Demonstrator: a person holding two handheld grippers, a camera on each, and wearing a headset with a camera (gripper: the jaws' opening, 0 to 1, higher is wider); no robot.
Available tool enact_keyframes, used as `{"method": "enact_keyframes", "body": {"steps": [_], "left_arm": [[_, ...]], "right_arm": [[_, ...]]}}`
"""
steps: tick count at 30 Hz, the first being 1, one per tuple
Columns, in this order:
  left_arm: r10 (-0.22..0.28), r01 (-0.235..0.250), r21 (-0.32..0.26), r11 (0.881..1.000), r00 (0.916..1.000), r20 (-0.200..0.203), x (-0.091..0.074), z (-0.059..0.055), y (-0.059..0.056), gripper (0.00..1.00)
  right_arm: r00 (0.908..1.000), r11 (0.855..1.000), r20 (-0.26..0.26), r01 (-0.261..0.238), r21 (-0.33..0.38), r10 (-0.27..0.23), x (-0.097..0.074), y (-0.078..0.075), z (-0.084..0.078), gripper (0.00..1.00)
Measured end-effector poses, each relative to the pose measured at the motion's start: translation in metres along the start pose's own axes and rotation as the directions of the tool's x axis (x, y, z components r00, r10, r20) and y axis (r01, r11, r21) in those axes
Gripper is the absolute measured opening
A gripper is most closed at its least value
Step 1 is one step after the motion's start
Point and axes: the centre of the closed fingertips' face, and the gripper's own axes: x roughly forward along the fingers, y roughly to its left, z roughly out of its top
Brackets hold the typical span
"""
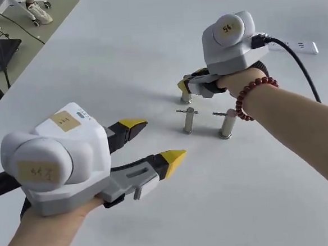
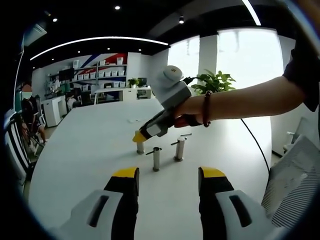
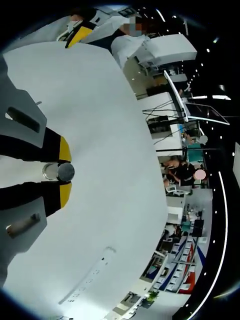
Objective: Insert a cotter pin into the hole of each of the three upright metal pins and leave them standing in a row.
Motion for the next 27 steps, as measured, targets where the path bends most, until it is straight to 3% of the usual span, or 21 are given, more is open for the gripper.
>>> {"method": "enact_keyframes", "body": {"steps": [15, 27], "left_arm": [[-0.051, 0.05, -0.013, 0.999, 0.9985, -0.02, 0.005, -0.005, -0.013, 0.67], [-0.077, 0.076, -0.009, 0.997, 0.9958, -0.05, 0.008, -0.011, -0.02, 0.87]], "right_arm": [[0.9938, 0.993, -0.031, 0.108, 0.036, -0.107, -0.05, -0.047, -0.036, 0.08], [0.9844, 0.98, -0.044, 0.174, 0.093, -0.17, -0.086, -0.069, -0.062, 0.08]]}}
